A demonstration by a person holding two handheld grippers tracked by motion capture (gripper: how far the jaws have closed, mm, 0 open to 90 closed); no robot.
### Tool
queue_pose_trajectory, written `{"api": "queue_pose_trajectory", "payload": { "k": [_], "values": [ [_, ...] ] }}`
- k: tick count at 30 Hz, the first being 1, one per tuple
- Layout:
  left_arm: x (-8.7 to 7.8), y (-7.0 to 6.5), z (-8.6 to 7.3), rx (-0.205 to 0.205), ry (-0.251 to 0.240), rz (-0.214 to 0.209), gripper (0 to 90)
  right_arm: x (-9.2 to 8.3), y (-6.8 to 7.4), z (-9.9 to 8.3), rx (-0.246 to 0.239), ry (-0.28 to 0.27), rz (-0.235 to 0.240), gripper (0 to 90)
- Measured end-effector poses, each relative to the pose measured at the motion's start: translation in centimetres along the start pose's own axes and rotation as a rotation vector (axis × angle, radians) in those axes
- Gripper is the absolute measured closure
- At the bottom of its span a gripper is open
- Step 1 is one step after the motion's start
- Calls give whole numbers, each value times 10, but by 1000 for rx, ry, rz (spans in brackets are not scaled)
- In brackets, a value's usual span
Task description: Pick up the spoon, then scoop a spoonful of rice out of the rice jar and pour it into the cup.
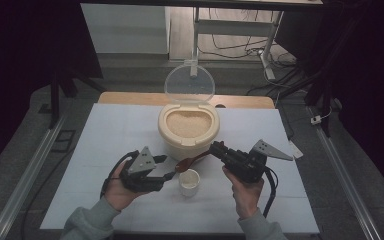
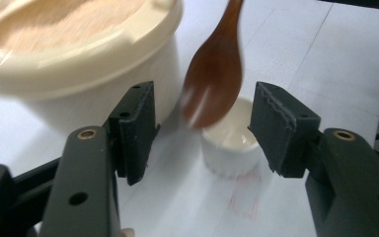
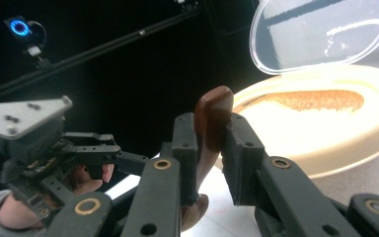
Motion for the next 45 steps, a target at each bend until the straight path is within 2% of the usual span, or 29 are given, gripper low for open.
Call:
{"api": "queue_pose_trajectory", "payload": {
  "k": [3, 9, 14, 15, 16, 22, 29, 37, 42, 45],
  "values": [
    [-10, 15, -14, -41, 9, 19, 405, -5, -6, 2, -1, -8, 15, 767],
    [-24, 39, -42, -127, 28, 34, 393, -10, -12, 6, -7, -25, 16, 767],
    [-30, 54, -67, -182, 52, 57, 360, -16, -15, 12, -43, -33, 6, 767],
    [-32, 60, -78, -202, 62, 70, 356, -18, -15, 13, -42, -36, 6, 767],
    [-32, 60, -78, -202, 62, 70, 352, -18, -15, 13, -42, -36, 6, 767],
    [-38, 73, -101, -241, 85, 96, 338, -22, -20, 15, -52, -50, -1, 767],
    [-41, 80, -114, -262, 102, 107, 328, -29, -21, 25, -73, -87, -1, 767],
    [-44, 85, -121, -282, 107, 107, 313, -35, -25, 37, -93, -126, -16, 768],
    [-41, 86, -121, -291, 115, 99, 303, -36, -31, 53, -112, -165, -36, 768],
    [-40, 85, -119, -282, 115, 96, 297, -32, -42, 67, -131, -183, -71, 768]
  ]
}}
Point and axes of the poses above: each handheld gripper's, and its own axes: x roughly forward along the jaws, z roughly out of its top, y roughly to its left, the point moved 8 cm from there along x, roughly forward along the jaws, and after that the axes turned 11 degrees about -x, right-handed, at the moved point
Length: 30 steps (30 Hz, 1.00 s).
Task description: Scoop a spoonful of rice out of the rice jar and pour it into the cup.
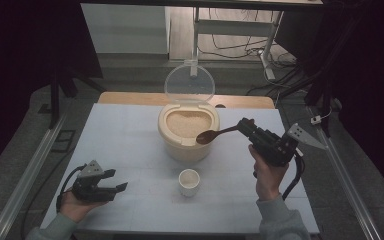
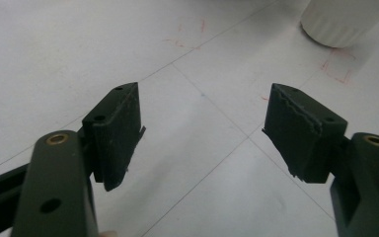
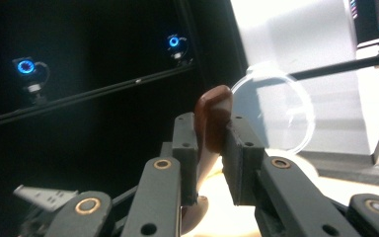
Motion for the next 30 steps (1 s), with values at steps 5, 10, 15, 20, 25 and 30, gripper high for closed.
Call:
{"api": "queue_pose_trajectory", "payload": {
  "k": [5, 10, 15, 20, 25, 30],
  "values": [
    [1, 0, -1, -4, 4, 2, 292, 12, -11, 5, -47, 21, -41, 768],
    [1, 0, -1, -3, 7, -2, 291, 29, -19, 1, -96, 75, -74, 768],
    [2, 1, -3, -2, 13, -5, 287, 43, -20, -6, -146, 116, -98, 769],
    [4, 3, -4, -6, 20, -5, 287, 49, -20, -8, -207, 155, -125, 769],
    [5, 1, -3, 3, 23, -2, 285, 59, -19, -23, -240, 233, -130, 770],
    [3, 1, -3, 2, 15, -2, 284, 65, -21, -37, -167, 219, -136, 771]
  ]
}}
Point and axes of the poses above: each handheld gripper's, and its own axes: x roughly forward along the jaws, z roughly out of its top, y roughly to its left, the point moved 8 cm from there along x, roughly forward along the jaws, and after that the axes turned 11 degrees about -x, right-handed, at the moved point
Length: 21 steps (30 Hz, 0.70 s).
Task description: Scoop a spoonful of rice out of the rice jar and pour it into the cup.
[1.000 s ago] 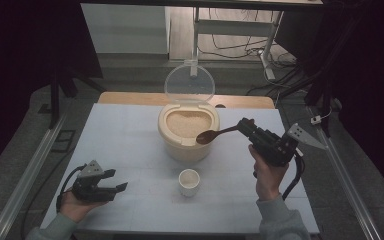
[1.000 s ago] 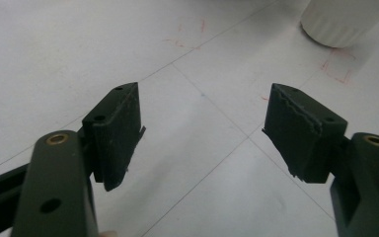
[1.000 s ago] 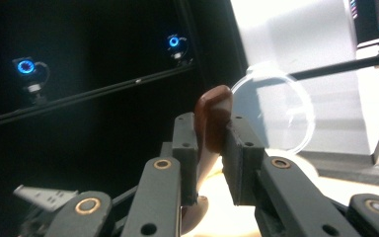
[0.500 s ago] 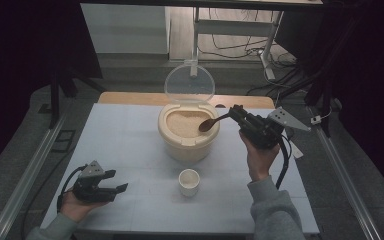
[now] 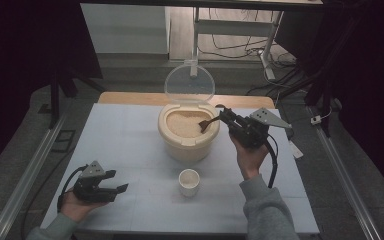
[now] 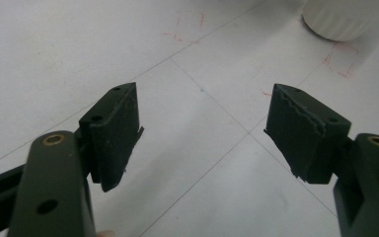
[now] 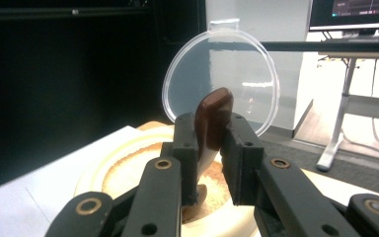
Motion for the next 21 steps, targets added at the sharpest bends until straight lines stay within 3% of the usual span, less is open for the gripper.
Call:
{"api": "queue_pose_trajectory", "payload": {
  "k": [2, 6, 7, 11, 19, 21],
  "values": [
    [0, 0, 0, -1, -1, 0, 284, 1, -1, -3, 23, -8, 0, 772],
    [0, -1, 0, 2, -2, 1, 284, 8, -5, -19, 142, -40, 7, 773],
    [0, -1, 0, 3, -2, 1, 284, 11, -7, -26, 195, -65, 8, 775],
    [0, -2, 0, 5, -3, 0, 284, 12, -10, -31, 252, -101, 0, 777],
    [-1, 0, 0, 3, -5, 1, 285, 12, -12, -27, 291, -154, -14, 791],
    [-1, 0, 0, 4, -6, 2, 285, 13, -15, -29, 331, -151, -17, 795]
  ]
}}
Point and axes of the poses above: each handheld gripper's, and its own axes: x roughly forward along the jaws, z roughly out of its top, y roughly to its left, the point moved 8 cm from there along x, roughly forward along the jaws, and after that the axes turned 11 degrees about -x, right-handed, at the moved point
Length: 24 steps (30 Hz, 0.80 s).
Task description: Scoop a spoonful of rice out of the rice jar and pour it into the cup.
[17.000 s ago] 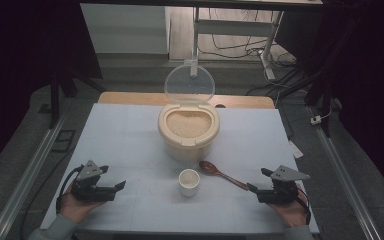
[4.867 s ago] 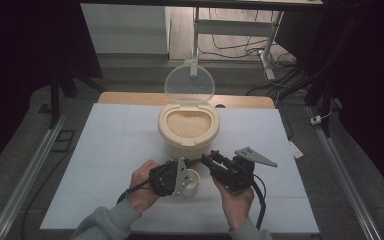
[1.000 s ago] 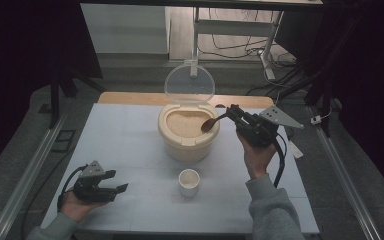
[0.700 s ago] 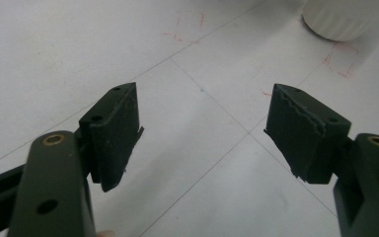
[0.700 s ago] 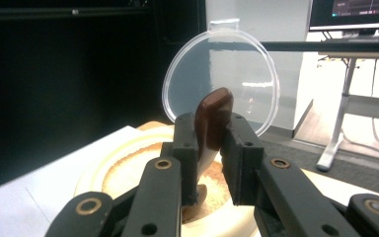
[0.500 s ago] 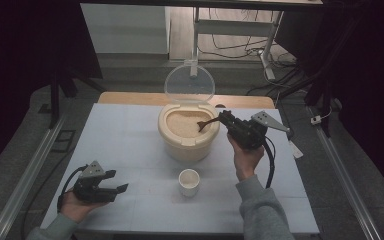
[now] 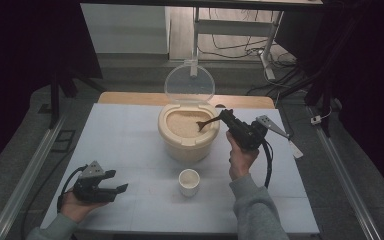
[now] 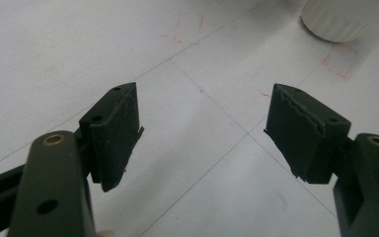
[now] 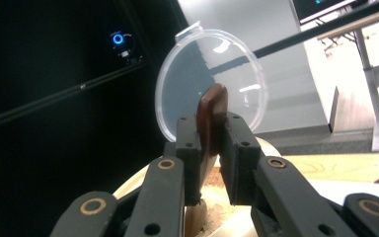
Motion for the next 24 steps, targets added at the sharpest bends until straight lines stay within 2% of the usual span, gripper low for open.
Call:
{"api": "queue_pose_trajectory", "payload": {
  "k": [2, 5, 7, 13, 16, 20, 22, 24],
  "values": [
    [0, 0, 0, -2, 1, 0, 285, 1, -5, -1, 68, -6, -11, 809],
    [1, 0, 0, -4, 3, -1, 285, 1, -10, -4, 142, -2, -21, 836],
    [1, 1, -1, -5, 3, 0, 285, 1, -11, -4, 156, 14, -26, 836],
    [1, 1, 0, -5, 3, 1, 285, 4, -10, -3, 192, 12, -32, 838],
    [0, 1, 0, -3, 0, 2, 285, 6, -8, -4, 246, 18, -23, 839],
    [0, 1, 0, -3, 1, 2, 285, 8, -10, -4, 289, 30, -41, 839],
    [0, 0, 0, -4, 0, 1, 285, 8, -15, -5, 353, 34, -63, 839],
    [0, 0, 0, -2, 1, 1, 285, 8, -22, -7, 445, 46, -74, 838]
  ]
}}
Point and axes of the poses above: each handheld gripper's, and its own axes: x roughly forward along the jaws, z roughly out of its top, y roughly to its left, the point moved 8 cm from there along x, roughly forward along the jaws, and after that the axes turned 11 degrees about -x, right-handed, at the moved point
